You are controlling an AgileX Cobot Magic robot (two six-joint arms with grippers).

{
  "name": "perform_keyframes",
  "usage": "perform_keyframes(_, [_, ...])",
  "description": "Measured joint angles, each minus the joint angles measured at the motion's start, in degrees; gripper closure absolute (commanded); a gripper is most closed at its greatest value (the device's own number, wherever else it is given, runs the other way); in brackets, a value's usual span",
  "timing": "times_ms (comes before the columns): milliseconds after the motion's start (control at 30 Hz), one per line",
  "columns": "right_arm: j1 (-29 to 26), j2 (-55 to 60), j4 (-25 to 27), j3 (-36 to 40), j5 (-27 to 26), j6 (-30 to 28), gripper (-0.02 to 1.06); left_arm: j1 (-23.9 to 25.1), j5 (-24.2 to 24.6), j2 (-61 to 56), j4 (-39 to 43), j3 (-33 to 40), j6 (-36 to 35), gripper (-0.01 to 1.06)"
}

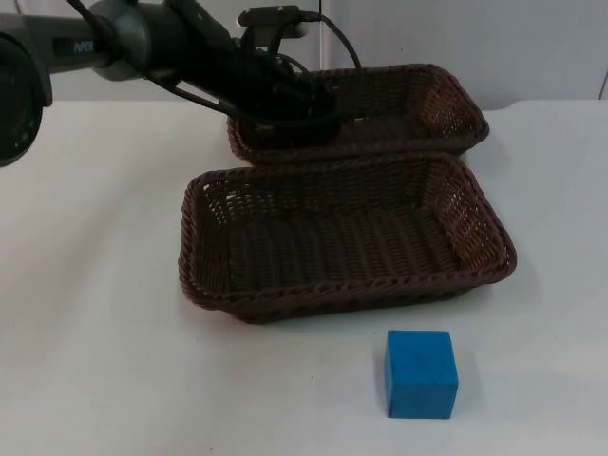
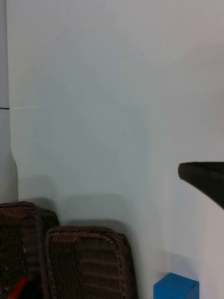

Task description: Pick up one cube with the left hand and place it into the upper basket. Pick up one cube with the right hand and place it into the lower basket.

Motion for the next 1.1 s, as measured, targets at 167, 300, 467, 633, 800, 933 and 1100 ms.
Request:
perform_keyframes(167, [0.0, 0.0, 0.0, 0.0, 0.0, 0.0, 0.0, 0.0, 0.5, 0.0, -0.4, 0.0, 0.0, 0.5])
perform_keyframes(300, [0.0, 0.0, 0.0, 0.0, 0.0, 0.0, 0.0, 0.0, 1.0, 0.0, -1.1, 0.0, 0.0, 0.25])
perform_keyframes(467, [0.0, 0.0, 0.0, 0.0, 0.0, 0.0, 0.0, 0.0, 4.0, 0.0, -1.9, -1.9, 0.0, 0.15])
perform_keyframes(633, [0.0, 0.0, 0.0, 0.0, 0.0, 0.0, 0.0, 0.0, 11.6, 0.0, -2.4, -9.3, 0.0, 0.15])
perform_keyframes(800, [0.0, 0.0, 0.0, 0.0, 0.0, 0.0, 0.0, 0.0, 19.9, 0.0, -2.6, -16.9, -0.6, 0.15])
perform_keyframes(933, [0.0, 0.0, 0.0, 0.0, 0.0, 0.0, 0.0, 0.0, 24.2, -1.5, -2.5, -19.0, -2.0, 0.15])
perform_keyframes(1100, [0.0, 0.0, 0.0, 0.0, 0.0, 0.0, 0.0, 0.0, 26.3, -6.5, 5.6, -19.1, -9.0, 0.15])
